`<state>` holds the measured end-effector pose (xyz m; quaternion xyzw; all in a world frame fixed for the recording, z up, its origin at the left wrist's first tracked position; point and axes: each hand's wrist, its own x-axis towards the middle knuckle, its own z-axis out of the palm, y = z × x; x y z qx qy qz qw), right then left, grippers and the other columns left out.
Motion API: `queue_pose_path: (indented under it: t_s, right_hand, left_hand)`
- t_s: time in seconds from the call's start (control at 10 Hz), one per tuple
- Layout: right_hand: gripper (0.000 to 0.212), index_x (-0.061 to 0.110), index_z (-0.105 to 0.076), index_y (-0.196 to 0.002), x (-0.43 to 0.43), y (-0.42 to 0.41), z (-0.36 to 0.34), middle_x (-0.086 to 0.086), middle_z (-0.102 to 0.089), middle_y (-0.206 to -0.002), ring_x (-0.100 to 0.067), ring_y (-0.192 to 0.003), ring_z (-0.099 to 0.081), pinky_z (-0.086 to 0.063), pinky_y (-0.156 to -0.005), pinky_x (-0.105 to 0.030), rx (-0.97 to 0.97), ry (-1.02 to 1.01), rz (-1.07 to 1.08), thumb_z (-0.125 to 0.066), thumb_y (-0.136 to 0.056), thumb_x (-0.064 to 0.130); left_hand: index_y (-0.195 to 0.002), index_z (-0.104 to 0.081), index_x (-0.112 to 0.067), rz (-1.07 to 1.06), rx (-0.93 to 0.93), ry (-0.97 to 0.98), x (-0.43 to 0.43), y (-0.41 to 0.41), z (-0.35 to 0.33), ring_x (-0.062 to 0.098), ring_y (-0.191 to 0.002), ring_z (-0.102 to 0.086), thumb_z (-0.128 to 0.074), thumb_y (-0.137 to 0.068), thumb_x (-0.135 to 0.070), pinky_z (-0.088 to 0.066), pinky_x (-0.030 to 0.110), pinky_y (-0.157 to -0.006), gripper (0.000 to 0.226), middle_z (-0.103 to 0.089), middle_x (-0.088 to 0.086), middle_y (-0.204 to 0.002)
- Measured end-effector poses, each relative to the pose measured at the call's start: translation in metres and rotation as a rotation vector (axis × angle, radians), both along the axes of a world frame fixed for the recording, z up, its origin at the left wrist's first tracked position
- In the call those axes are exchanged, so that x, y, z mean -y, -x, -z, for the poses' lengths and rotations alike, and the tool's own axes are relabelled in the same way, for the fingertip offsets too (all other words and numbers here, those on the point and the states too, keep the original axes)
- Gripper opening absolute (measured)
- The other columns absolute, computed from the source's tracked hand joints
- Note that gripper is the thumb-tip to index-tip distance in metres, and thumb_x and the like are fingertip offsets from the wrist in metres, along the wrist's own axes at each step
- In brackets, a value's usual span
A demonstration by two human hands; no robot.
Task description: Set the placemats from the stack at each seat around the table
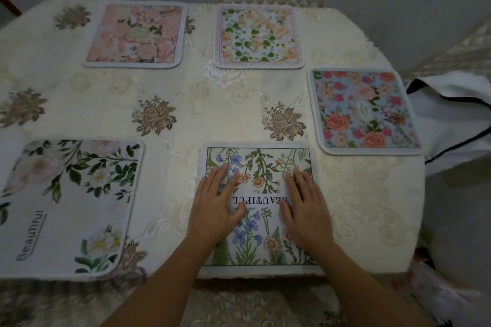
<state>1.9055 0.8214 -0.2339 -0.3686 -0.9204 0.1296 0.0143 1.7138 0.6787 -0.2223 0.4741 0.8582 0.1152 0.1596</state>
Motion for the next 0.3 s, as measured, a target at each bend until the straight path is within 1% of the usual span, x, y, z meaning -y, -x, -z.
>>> queue_pose_path:
  t_s: [0.1, 0.2, 0.3]
  right_hand:
    - [0.066, 0.024, -0.011, -0.159, 0.000, 0.001, -0.002, 0.000, -0.007, -0.167, -0.018, -0.153, -0.001, -0.012, -0.124, -0.040, 0.051, 0.060, -0.001, -0.029, -0.101, 0.050]
    - [0.066, 0.025, -0.012, -0.158, -0.010, 0.004, -0.026, 0.000, -0.007, -0.167, -0.019, -0.153, -0.004, -0.012, -0.124, -0.039, 0.107, 0.124, -0.039, -0.030, -0.101, 0.051]
    - [0.060, 0.022, -0.030, -0.154, -0.015, 0.003, -0.056, -0.005, -0.029, -0.161, -0.026, -0.150, -0.022, -0.017, -0.122, -0.043, 0.070, 0.088, -0.044, -0.036, -0.098, 0.044]
  left_hand:
    - [-0.156, -0.014, -0.036, 0.022, 0.009, 0.075, -0.002, 0.001, -0.013, 0.015, -0.152, 0.003, -0.034, -0.088, -0.065, 0.004, 0.034, -0.122, 0.077, -0.003, -0.003, -0.166]
    - [-0.156, -0.018, -0.034, 0.034, 0.011, 0.155, -0.015, 0.007, -0.036, 0.021, -0.151, -0.008, -0.040, -0.090, -0.064, -0.009, 0.040, -0.124, 0.075, -0.010, 0.000, -0.165]
    - [-0.154, -0.024, -0.033, 0.094, -0.080, 0.155, -0.022, 0.009, -0.063, 0.022, -0.149, -0.018, -0.041, -0.092, -0.061, -0.008, 0.045, -0.123, 0.070, -0.022, 0.001, -0.162]
